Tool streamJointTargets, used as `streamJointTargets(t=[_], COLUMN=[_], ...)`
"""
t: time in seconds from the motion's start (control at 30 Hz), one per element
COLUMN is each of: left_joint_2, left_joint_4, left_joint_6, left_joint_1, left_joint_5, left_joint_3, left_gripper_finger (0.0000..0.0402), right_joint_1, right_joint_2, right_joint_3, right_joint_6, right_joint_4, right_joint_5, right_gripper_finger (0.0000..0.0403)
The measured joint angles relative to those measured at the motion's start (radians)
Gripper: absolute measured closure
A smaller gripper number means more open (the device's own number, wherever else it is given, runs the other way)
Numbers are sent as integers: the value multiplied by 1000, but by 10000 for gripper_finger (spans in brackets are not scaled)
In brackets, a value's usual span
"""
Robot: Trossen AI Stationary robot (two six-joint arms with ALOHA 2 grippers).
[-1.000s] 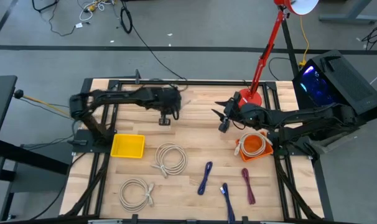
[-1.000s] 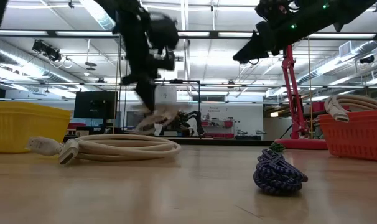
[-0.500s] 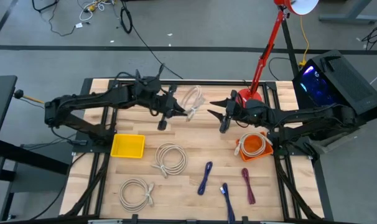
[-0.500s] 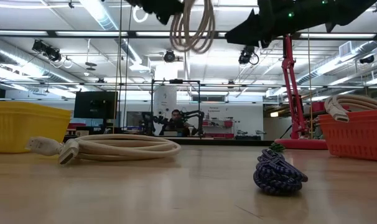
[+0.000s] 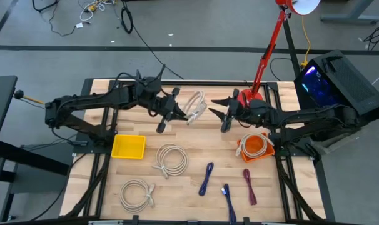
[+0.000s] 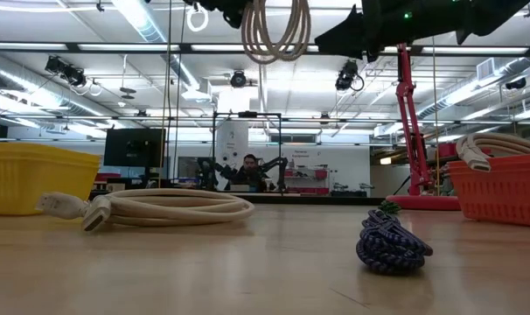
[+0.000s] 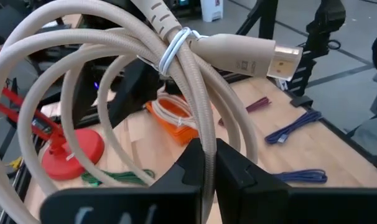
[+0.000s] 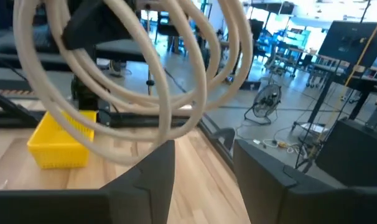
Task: Pick & Place USB Port
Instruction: Put the brown HDMI cable into the orange bin
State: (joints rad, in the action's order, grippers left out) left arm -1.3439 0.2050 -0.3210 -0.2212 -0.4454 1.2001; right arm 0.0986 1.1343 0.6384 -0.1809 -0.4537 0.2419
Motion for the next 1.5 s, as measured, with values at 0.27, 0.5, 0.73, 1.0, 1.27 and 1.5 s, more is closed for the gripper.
streamJointTargets(t=[0.27,0.5,0.73,1.0,1.27,1.5], left_joint_2=[-21,-79,-114,-113,-113,-127], left_joint_4=[-37,-101,-186,-215,-213,-232], left_joint_6=[0,4,19,9,18,20], left_joint_1=[7,18,36,51,51,63], left_joint_5=[6,-30,-148,-155,-157,-190], left_joint_3=[1,1,1,1,1,1], left_gripper_finger=[385,385,385,385,385,385], right_joint_1=[0,0,2,2,2,2], right_joint_2=[0,0,-1,-1,-1,-1], right_joint_3=[0,0,0,0,0,0], right_joint_6=[-3,-13,-45,-37,-45,-41], right_joint_4=[-103,-132,-156,-156,-161,-188], right_joint_5=[-78,-67,-47,-32,-18,-60], right_gripper_finger=[237,237,237,237,237,237])
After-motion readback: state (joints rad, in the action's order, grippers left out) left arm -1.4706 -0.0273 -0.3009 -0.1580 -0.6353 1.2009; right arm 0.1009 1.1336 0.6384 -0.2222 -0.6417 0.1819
